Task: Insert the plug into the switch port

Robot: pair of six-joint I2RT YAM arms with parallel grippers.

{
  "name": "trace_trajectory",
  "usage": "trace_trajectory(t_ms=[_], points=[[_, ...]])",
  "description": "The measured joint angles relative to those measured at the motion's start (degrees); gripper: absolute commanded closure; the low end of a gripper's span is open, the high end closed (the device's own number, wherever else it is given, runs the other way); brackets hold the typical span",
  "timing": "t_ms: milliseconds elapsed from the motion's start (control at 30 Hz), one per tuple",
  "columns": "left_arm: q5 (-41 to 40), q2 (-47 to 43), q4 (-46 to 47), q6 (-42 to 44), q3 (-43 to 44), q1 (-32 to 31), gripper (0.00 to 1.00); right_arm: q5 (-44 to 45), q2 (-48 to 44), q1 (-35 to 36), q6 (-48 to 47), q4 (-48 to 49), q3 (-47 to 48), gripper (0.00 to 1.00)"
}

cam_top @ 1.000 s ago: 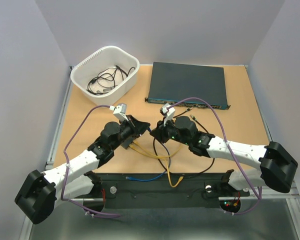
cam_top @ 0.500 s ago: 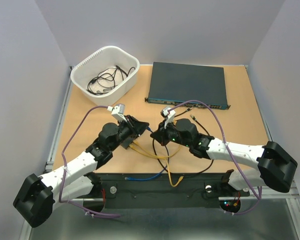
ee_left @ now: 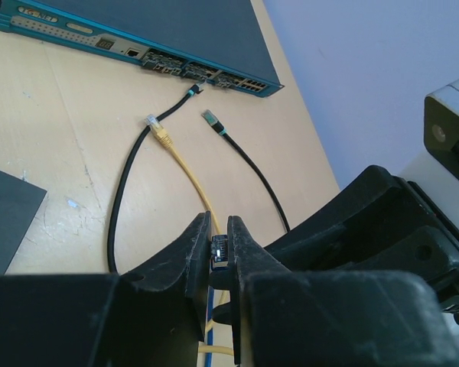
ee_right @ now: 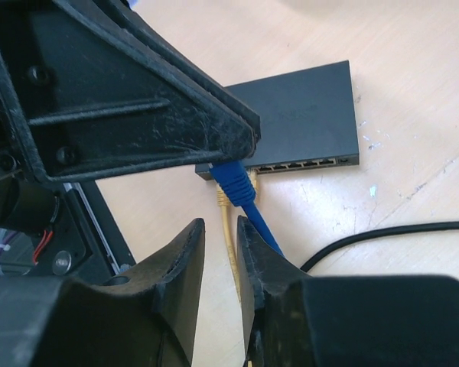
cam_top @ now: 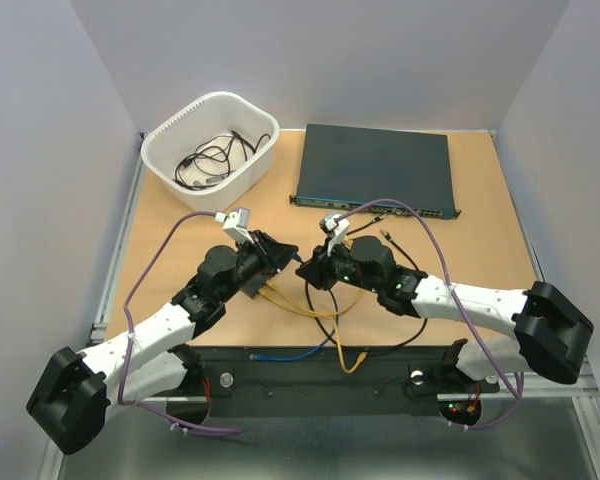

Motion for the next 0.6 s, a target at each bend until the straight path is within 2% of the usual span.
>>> trace_trajectory(t_ms=[333,600], points=[[0.11,0.59,0.11,0.00,-0.02,0.02,1.00,0.04,2.08,0.04,-0.44,-0.02,1.95,0.74],[0.07,0.74,0.33,0.04,-0.09,0.02,1.00,0.61,1.62,0.28,-1.22,-1.29,2.49,0.64]])
